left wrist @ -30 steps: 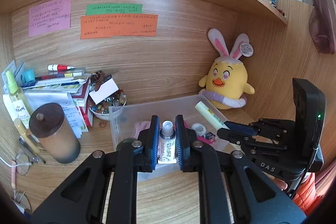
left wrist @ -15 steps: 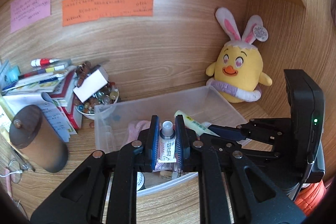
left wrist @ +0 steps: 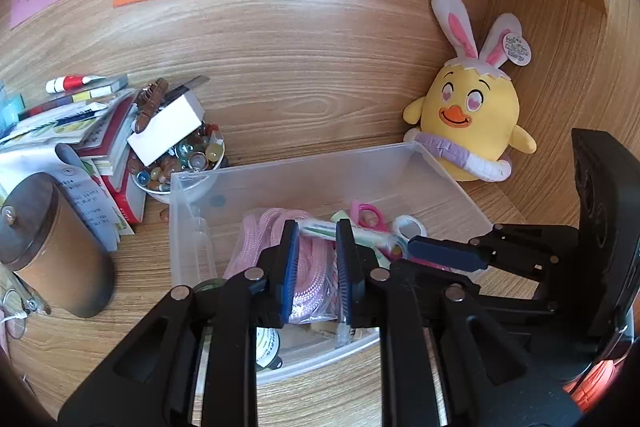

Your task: Organize objects

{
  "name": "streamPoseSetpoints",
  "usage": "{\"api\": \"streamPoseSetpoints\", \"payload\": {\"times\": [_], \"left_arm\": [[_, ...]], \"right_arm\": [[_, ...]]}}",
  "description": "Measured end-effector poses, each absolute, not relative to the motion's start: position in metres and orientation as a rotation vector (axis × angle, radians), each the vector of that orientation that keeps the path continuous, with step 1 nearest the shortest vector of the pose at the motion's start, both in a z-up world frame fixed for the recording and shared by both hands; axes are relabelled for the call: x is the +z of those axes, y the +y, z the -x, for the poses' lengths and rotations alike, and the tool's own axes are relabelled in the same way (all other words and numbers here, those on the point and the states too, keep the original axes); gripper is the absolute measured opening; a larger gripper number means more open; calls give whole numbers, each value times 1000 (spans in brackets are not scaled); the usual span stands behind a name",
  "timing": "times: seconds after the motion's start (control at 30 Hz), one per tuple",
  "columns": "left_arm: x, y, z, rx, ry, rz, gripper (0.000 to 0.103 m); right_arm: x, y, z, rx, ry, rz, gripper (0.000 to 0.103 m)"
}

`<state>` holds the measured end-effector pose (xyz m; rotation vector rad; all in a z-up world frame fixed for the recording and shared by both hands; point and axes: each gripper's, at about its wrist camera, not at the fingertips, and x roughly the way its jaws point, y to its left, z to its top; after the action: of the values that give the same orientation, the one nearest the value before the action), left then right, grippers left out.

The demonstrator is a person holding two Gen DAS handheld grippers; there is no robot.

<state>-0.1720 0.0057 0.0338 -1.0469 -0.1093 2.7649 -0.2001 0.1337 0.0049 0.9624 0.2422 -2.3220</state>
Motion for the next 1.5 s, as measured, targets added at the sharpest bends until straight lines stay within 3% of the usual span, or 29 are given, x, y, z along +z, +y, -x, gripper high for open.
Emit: {"api": "streamPoseSetpoints", "payload": {"times": [0.27, 0.33, 0.4, 0.47, 0.6, 0.77, 1.5], "left_arm": [[41, 2, 150, 2788, -91, 1000, 28], [44, 2, 142, 2796, -81, 983, 33], [46, 2, 133, 2816, -63, 956, 46], [49, 3, 123, 2839, -44, 920, 59], [52, 4, 106, 2860, -15, 872, 78], [50, 1, 90, 2891, -14, 844, 95], [7, -10, 71, 2878, -104, 967, 98]], "right_arm": [[20, 143, 183, -2352, 236, -912, 22], [25, 146, 175, -2371, 234, -883, 32], [31, 150, 167, -2397, 230, -845, 51], [37, 155, 159, -2424, 231, -805, 61], [48, 164, 143, -2461, 213, -746, 77], [53, 172, 128, -2478, 197, -713, 85], [22, 181, 114, -2464, 145, -792, 91]]}}
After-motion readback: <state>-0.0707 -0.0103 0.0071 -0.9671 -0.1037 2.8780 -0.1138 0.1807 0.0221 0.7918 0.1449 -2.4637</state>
